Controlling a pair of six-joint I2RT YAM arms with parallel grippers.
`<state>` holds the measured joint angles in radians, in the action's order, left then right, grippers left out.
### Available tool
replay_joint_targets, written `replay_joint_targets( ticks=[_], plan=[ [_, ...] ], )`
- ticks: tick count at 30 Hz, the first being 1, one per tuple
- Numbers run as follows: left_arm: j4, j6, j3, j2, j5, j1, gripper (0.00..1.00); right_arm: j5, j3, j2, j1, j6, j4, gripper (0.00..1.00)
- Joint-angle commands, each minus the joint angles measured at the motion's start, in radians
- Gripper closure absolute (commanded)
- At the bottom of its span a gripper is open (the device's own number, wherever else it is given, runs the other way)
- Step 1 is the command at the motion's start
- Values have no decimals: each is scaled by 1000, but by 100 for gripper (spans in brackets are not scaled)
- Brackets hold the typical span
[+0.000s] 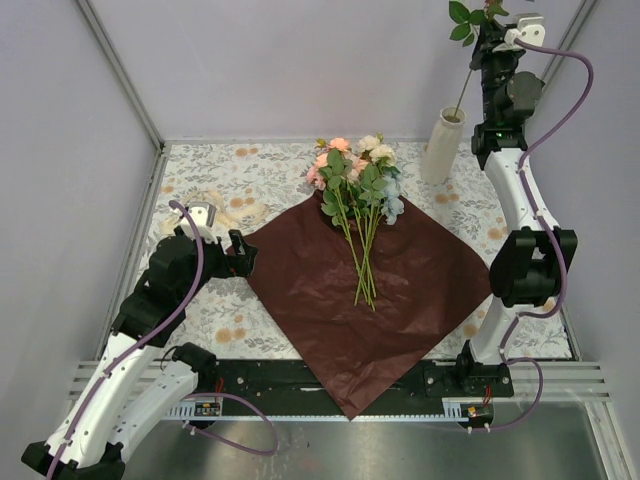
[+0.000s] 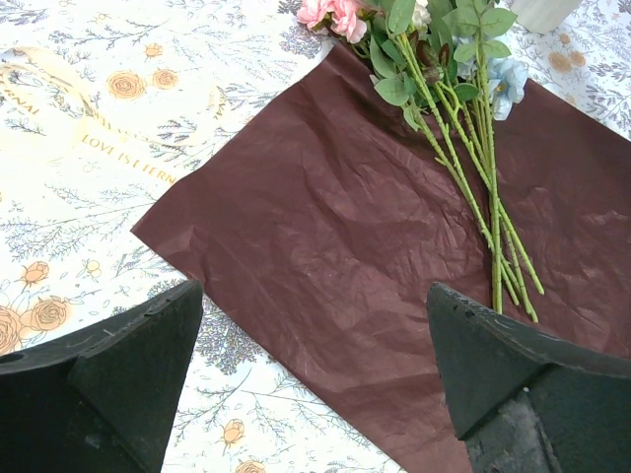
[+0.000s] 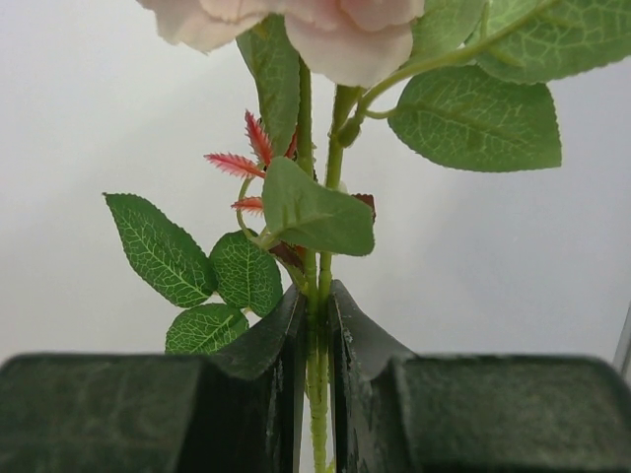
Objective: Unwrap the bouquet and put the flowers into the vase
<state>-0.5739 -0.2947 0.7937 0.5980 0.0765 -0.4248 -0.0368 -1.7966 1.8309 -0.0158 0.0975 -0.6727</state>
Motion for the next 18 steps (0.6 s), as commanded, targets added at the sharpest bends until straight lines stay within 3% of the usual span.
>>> replay_joint_targets(
  ticks=[1,7,13,18],
  plan=[
    [42,9,-1,5,16,-5,1,-66,29,31,8,-68,-88,100],
    [42,6,-2,0,8,-5,1,-72,132,54,8,-44,-70,97],
    [42,8,-1,0,-7,-5,1,-103,146,45,10,-71,172,80],
    [39,8,-1,-4,-30,-5,1,-32,216,-36,10,-136,212,71]
  ],
)
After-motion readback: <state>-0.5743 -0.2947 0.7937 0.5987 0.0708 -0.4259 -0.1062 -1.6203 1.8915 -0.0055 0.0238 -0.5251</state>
